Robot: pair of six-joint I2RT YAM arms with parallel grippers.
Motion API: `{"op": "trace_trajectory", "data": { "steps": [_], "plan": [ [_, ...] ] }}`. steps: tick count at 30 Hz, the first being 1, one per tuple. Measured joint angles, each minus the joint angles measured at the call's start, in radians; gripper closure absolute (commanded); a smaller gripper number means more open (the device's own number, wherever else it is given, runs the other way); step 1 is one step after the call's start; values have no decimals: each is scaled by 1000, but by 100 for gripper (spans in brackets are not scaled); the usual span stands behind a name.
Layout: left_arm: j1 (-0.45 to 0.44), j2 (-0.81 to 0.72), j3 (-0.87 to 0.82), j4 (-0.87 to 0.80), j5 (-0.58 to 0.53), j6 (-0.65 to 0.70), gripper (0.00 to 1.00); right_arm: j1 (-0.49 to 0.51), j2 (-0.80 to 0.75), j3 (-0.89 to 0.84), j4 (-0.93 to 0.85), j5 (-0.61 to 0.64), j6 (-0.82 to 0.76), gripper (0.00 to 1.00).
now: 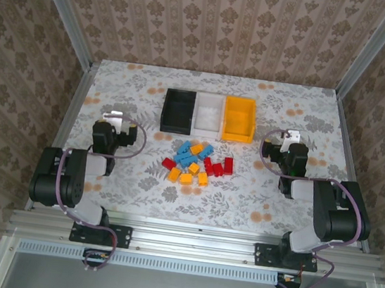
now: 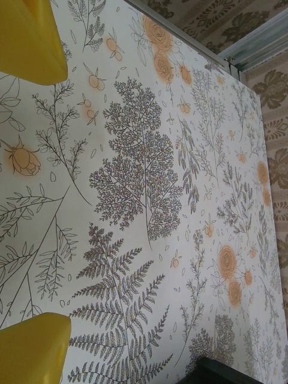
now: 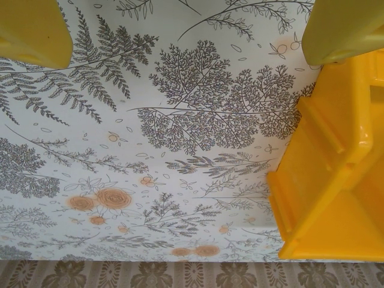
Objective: Sort the legos into containers by color
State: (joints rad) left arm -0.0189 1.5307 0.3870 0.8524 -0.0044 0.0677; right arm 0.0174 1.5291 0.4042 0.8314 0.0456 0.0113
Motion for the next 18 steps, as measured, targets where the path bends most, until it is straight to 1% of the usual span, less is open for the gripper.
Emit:
{"op": "trace_trajectory", "data": {
  "steps": [3, 5, 7, 9, 11, 14, 16, 18],
  "plan": [
    [0, -2, 2, -9, -8, -2, 0, 0, 0, 0, 0, 1, 1, 0],
    [0, -34, 13, -69, -20, -7, 0, 1, -4, 6, -22, 12, 4, 0],
    [-5, -106, 24, -143, -34, -7, 0, 7, -30, 37, -112, 35, 10, 0],
    [-26, -216, 42, -216, -61, -5, 0, 23, -70, 93, -209, 65, 7, 0],
    [-62, -334, 64, -276, -89, 0, 0, 73, -124, 144, -267, 114, -14, 0],
    [-104, -492, 120, -371, -122, -18, 0, 210, -229, 221, -367, 190, -59, 0],
    [-112, -571, 159, -451, -142, -53, 0, 290, -270, 330, -500, 226, -56, 0],
    [-116, -643, 194, -544, -158, -115, 0, 319, -287, 468, -635, 217, -4, 0]
  ]
}}
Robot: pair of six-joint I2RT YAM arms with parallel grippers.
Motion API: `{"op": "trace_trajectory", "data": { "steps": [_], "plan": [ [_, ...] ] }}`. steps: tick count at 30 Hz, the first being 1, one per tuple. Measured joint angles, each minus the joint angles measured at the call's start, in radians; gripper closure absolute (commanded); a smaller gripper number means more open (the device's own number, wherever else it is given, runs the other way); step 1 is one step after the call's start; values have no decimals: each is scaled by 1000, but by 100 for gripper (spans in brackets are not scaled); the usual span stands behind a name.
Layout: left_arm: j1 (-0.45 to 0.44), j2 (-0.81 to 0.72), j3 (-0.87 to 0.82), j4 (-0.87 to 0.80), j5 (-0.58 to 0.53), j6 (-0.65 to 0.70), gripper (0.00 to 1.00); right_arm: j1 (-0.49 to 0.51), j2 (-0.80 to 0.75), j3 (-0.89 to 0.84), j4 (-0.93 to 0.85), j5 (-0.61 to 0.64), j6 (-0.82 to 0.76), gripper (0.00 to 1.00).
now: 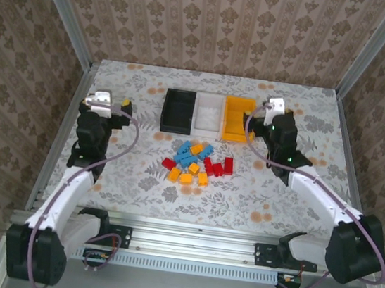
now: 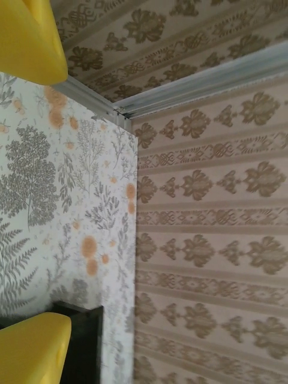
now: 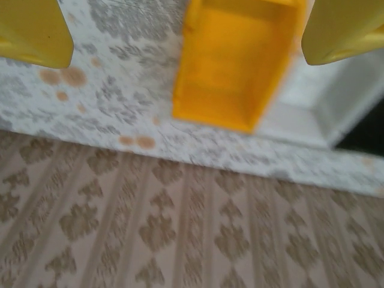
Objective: Sort the legos into containers by color
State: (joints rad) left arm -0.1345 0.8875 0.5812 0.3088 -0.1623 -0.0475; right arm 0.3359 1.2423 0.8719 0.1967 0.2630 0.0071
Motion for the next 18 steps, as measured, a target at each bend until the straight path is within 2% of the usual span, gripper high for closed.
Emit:
{"op": "trace_trajectory", "data": {
  "steps": [2, 5, 7, 10, 14, 18],
  "plan": [
    [-3, -66, 13, -77, -3, -83, 0, -19, -27, 77, -65, -44, 91, 0],
    [-3, -152, -4, -159, -6, -243, 0, -51, -64, 59, -82, -121, 233, 1],
    [-2, -209, -45, -204, -26, -385, 0, -70, -58, 24, -101, -175, 316, 13],
    [24, -306, -169, -230, -39, -561, 0, -83, -19, 16, -187, -227, 395, 22],
    [58, -387, -270, -292, -13, -661, 0, -71, 19, 77, -369, -226, 437, 33],
    [55, -385, -251, -328, 55, -692, 4, -14, 31, 129, -496, -177, 430, 33]
  ]
}}
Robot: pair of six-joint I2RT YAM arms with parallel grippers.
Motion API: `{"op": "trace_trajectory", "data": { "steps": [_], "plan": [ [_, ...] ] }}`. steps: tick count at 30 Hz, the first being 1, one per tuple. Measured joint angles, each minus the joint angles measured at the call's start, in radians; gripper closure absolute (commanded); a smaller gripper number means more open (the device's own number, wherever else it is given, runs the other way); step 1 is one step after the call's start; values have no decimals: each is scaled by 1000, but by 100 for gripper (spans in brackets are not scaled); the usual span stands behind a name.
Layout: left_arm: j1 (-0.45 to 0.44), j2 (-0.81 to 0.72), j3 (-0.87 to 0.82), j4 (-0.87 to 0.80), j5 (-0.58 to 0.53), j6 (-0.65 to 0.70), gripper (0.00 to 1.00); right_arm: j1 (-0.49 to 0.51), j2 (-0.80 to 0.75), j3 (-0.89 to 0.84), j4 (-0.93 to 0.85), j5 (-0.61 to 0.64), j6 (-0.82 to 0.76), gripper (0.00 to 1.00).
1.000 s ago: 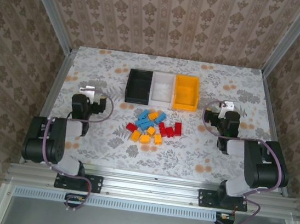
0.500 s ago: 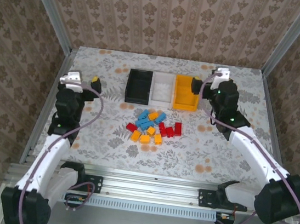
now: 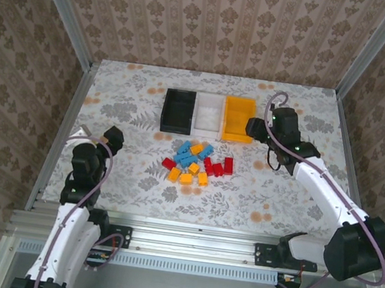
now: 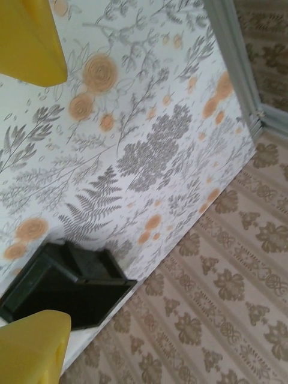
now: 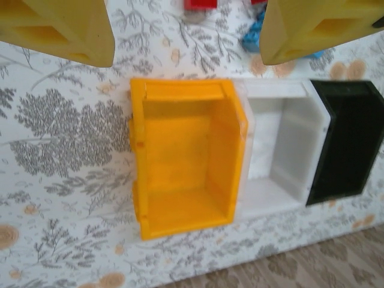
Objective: Sort the legos into containers by color
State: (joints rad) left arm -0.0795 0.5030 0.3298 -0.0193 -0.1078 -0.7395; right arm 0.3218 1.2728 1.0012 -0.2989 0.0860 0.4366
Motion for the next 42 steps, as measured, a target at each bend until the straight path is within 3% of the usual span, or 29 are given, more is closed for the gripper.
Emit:
{"op": "trace_trajectory", "data": {
  "steps": [4, 10, 15, 18, 23, 36, 42],
  "plan": [
    [-48, 102, 36, 22, 85, -22, 9, 66, 49, 20, -76, 15, -29, 32],
    [-309, 449, 161, 21, 130, -19, 13, 148, 305, 112, -199, 13, -84, 48],
    [-486, 704, 337, 5, 167, 29, 17, 174, 442, 168, -270, 10, -105, 46],
    [-546, 772, 369, 12, 177, 45, 17, 179, 451, 169, -301, 7, -110, 39],
    [-561, 808, 369, 13, 192, 52, 17, 183, 470, 170, -315, 3, -116, 36],
    [-568, 779, 354, 27, 191, 52, 16, 203, 536, 170, -262, 13, -29, 48],
    [-568, 715, 330, 26, 178, 52, 15, 203, 559, 170, -248, 42, -10, 49]
  ]
}}
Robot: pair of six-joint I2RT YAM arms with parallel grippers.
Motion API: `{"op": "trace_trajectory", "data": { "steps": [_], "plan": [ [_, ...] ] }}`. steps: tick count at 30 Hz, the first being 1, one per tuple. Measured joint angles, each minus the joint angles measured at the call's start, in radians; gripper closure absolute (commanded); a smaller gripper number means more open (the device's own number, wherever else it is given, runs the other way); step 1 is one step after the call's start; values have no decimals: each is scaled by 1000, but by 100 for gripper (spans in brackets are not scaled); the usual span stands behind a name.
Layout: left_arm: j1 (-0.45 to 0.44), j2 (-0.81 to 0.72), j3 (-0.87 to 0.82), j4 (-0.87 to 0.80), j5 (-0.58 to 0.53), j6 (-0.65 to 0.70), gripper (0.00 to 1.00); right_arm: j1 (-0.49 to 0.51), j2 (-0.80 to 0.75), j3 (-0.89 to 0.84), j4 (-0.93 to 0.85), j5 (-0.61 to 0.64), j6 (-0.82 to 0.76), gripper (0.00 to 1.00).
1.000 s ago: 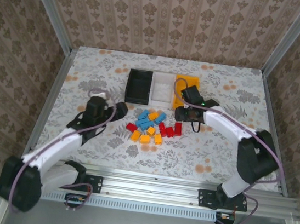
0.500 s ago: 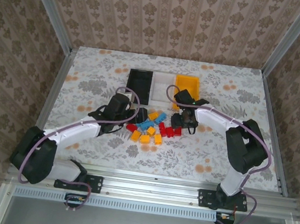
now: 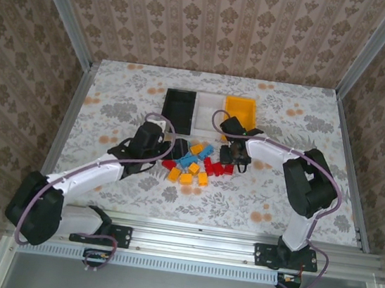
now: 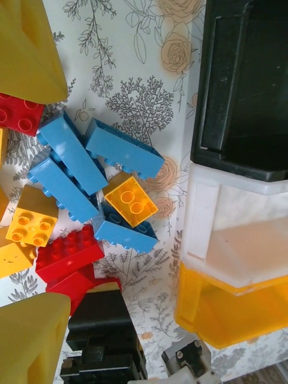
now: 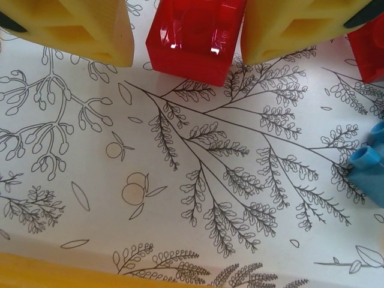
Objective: Sort the legos into containers by color
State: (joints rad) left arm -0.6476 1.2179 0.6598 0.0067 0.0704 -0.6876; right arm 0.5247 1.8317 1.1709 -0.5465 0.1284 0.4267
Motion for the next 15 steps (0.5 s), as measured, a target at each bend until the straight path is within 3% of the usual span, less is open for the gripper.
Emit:
{"op": "trace_trajectory", "data": {
  "steps": [15],
  "plan": [
    [0, -11, -11, 0, -11, 0, 15, 6, -17, -35, 47, 0, 46, 51]
  ]
}}
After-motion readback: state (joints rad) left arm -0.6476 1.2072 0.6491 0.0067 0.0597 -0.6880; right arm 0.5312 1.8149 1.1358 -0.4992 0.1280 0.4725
